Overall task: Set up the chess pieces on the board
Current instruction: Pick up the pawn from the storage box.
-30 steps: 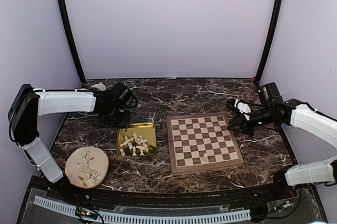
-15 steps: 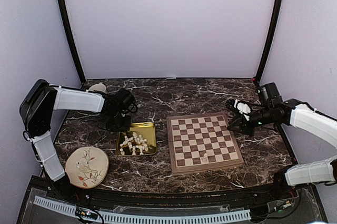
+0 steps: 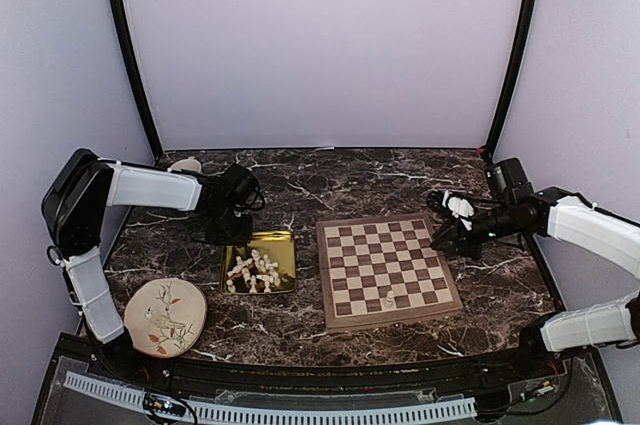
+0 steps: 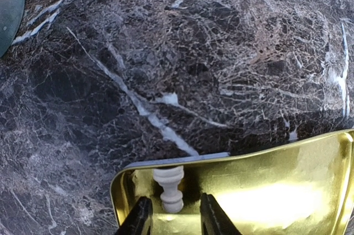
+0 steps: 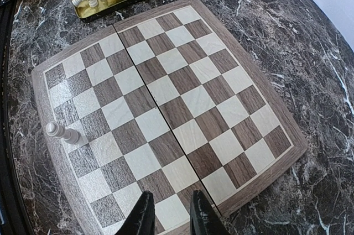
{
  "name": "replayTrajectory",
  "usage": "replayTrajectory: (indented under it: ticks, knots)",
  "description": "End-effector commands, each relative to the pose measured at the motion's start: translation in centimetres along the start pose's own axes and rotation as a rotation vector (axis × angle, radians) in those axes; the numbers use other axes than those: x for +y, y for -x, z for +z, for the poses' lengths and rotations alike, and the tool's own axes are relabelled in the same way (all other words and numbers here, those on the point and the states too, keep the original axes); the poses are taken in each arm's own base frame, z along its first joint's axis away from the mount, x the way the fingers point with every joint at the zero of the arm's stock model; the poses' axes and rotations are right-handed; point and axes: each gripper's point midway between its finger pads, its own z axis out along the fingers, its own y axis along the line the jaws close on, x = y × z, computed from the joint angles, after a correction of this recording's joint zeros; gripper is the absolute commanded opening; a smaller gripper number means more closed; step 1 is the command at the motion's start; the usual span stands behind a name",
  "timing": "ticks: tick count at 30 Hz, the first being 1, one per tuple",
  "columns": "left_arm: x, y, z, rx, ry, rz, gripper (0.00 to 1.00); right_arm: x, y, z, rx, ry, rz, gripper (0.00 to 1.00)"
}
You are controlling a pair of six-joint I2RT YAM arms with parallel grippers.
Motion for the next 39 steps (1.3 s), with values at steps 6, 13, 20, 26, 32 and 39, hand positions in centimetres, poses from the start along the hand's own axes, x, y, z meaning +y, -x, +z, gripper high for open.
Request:
replayTrajectory:
  ticks: [6, 13, 20, 26, 32, 39]
  knots:
    - [-0.2, 1.1, -0.4, -0.031, -0.007, 0.008, 0.3, -0.1, 0.0, 0.2, -0.007, 0.007, -0.004, 0.24]
    - [-0.6, 1.0, 0.8, -0.019, -0.013, 0.01, 0.25, -0.1, -0.2, 0.3, -0.003, 0.006, -0.004, 0.24]
    - [-0.1, 1.1, 1.0, -0.03, 0.015, 0.009, 0.19, -0.2, -0.2, 0.4, 0.001, 0.008, -0.005, 0.24]
    - [0.1, 0.6, 0.8, -0.003, 0.016, 0.015, 0.1, -0.1, -0.3, 0.5, 0.004, 0.012, -0.002, 0.24]
    - [-0.9, 0.7, -3.3, -0.013, -0.099, 0.118, 0.05, 0.1, 0.4, 0.1, -0.018, 0.028, 0.004, 0.24]
    - [-6.1, 2.2, -12.0, -0.075, -0.459, 0.282, 0.03, 1.2, 5.5, -2.5, -0.102, 0.161, -0.094, 0.29]
